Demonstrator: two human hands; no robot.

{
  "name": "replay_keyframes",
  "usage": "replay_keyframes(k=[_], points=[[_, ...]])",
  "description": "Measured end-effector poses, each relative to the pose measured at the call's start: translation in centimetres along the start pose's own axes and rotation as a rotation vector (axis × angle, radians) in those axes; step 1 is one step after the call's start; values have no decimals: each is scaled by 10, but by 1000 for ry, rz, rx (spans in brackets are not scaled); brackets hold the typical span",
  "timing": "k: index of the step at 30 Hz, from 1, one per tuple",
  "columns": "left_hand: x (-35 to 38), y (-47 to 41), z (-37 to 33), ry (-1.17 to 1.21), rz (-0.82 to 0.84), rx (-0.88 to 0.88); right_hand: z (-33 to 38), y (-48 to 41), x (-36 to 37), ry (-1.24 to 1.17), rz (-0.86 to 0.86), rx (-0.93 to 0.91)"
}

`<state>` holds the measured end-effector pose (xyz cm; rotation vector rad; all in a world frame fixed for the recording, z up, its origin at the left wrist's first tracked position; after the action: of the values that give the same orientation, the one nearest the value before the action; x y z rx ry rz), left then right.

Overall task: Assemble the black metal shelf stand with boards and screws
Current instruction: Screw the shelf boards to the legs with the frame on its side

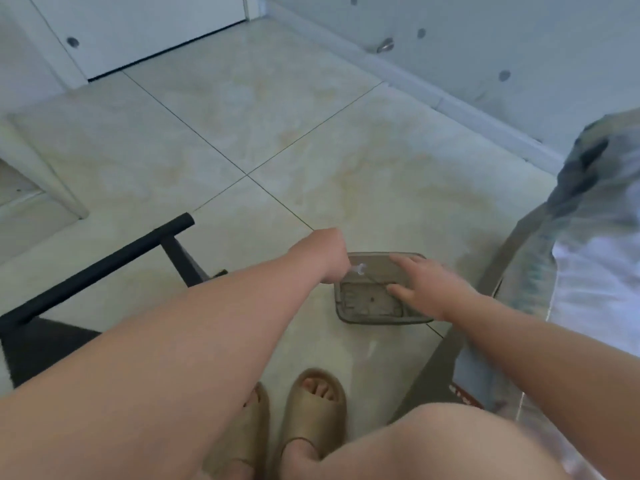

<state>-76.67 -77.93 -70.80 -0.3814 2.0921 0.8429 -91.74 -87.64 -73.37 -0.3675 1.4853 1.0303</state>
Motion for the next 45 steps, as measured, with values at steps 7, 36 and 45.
replay_keyframes(k=[7,36,45], points=[[113,-66,6,29,142,-76,-26,-56,74,-41,138,65],[-89,146,156,-305,-158,-92,229,-12,-69,-268,-37,-435],[-59,177,239,-299,-88,-212,283,-15,-30,74,142,-491]])
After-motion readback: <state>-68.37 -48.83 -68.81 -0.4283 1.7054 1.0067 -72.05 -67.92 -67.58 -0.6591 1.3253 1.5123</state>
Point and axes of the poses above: each hand's wrist, its own y-axis away from the middle knuckle, its own x-axis out of the palm, z = x × y, the point moved 9 cm from there along -y, towards the middle knuckle, and after that the axes turned 7 degrees about -z, right-handed, at the moved point
